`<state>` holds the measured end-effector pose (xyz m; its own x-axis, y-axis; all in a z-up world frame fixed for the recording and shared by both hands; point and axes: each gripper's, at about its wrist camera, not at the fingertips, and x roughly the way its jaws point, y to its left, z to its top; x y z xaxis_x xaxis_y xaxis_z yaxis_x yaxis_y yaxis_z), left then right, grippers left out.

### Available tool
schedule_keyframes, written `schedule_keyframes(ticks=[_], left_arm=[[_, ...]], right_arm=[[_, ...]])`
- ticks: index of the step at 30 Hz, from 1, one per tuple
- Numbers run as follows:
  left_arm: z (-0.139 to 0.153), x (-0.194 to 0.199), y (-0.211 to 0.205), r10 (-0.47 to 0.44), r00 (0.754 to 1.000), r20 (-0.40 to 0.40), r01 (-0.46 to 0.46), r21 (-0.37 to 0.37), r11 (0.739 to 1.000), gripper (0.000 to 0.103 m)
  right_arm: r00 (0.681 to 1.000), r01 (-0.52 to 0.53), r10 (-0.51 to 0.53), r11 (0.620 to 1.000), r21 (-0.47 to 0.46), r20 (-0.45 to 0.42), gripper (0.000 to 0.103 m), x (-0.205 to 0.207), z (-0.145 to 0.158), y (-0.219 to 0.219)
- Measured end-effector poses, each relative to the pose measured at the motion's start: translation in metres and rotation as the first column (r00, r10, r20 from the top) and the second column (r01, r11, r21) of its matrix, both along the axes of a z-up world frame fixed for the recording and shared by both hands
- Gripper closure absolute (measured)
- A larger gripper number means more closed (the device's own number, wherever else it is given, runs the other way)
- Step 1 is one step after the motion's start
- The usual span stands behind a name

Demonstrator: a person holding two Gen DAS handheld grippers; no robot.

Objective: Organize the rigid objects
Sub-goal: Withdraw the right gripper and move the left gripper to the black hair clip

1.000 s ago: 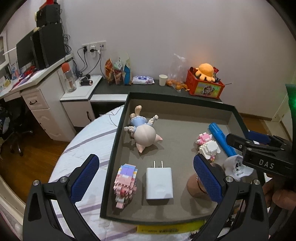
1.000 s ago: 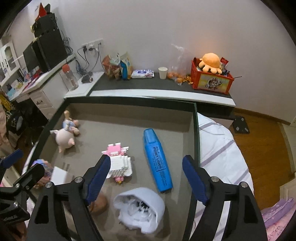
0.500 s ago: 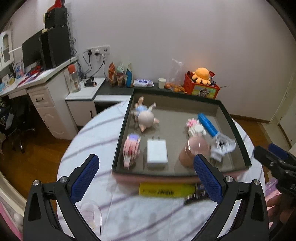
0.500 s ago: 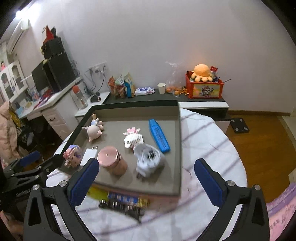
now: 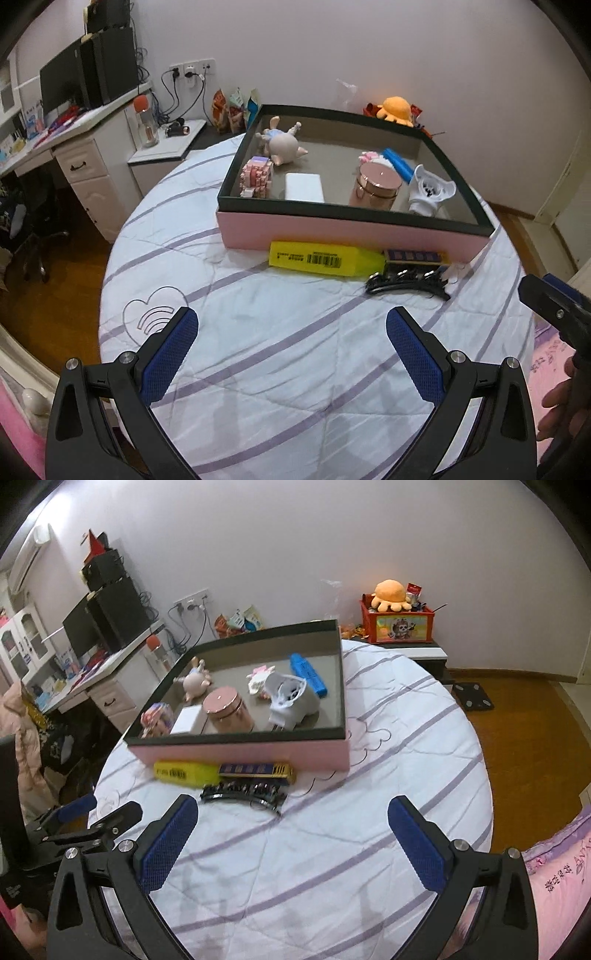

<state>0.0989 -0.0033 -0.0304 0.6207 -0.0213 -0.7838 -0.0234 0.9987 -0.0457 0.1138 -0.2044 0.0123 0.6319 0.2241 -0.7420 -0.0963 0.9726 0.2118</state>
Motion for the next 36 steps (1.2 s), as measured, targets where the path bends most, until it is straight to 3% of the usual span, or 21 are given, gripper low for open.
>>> schedule_keyframes(ticks=[17,30,36], left_arm=[[-0.018,0.023,-0.022,-0.046,0.998,-0.038,0.047,0.02,0.999,0.0],[-0.04,0.053,-0.086,-0.178,0.979,-0.1,0.174,-0.046,0.984,0.0],[-0.052,0.062,-0.119,-0.16,0.98,-0.123,0.169,0.07,0.983,0.0]], right_arm=[[0.995,-0.068,0.067,0.998,-0.01,-0.072,0.0,0.01,-0.025,0.007],[0.998,0.017,-0.017,1.0,-0.001,-0.066,0.0,0.009,-0.023,-0.033],[0.996,0.047,-0.045,0.999,0.014,-0.075,0.0,0.007,-0.029,-0.055]])
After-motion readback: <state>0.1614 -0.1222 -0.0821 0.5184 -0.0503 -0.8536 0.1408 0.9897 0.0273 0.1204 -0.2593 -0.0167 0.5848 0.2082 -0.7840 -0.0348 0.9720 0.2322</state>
